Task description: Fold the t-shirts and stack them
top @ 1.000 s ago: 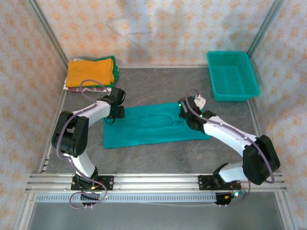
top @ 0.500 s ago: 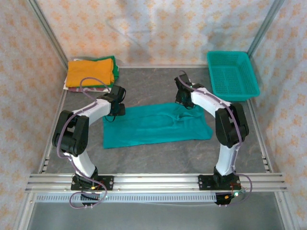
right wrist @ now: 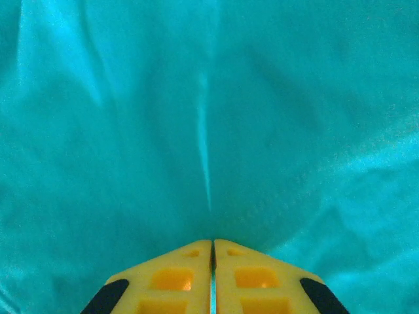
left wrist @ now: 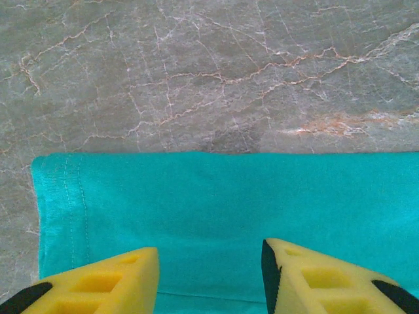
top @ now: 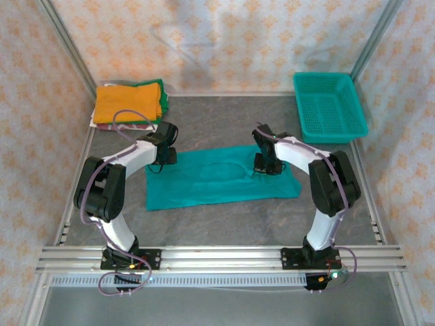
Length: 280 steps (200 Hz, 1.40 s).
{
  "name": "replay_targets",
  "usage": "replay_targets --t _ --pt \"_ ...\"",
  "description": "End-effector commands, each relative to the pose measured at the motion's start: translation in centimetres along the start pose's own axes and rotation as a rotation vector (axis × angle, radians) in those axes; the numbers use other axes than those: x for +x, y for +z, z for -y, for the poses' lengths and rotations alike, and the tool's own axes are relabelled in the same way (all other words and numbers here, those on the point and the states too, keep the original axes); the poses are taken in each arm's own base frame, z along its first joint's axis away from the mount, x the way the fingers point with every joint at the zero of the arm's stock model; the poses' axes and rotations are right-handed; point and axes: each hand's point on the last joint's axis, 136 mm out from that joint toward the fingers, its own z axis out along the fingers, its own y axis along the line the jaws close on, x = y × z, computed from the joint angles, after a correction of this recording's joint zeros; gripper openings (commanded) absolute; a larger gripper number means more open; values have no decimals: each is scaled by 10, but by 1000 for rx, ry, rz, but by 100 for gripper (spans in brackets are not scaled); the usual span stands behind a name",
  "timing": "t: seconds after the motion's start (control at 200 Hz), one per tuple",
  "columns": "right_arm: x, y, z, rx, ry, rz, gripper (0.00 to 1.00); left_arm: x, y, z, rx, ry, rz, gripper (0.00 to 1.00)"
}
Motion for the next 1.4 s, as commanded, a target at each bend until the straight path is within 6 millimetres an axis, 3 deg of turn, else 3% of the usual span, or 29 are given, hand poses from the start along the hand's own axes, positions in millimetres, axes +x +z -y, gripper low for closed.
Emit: replay_targets --t 0.0,0.255,0.435,0.565,0.721,0.866,0.996,1.146,1.296,1.396 --pt "6 -20 3 -22 -17 9 10 -1 -9 -4 -22 20 13 45" --pt "-44 -55 -30 -151 42 186 11 -9 -12 0 -9 18 31 45" --pt "-51 -19 -48 -166 67 120 9 -9 -6 4 -3 29 9 46" --pt "-40 5 -26 -70 109 117 9 -6 5 4 31 2 -23 46" --pt "-25 14 -7 -32 148 131 10 6 17 -1 69 -52 -81 46" --pt "-17 20 2 -19 170 137 10 30 23 -9 107 -143 -153 45" --pt "-22 22 -2 -34 149 152 11 54 22 -17 132 -216 -195 45" --pt "-41 23 -16 -63 78 188 12 84 10 -16 174 -264 -245 44" --pt "-70 17 -28 -56 26 251 12 117 -17 -15 183 -277 -257 43" --pt "-91 -2 -36 -67 6 305 13 136 -36 -2 217 -272 -257 43"
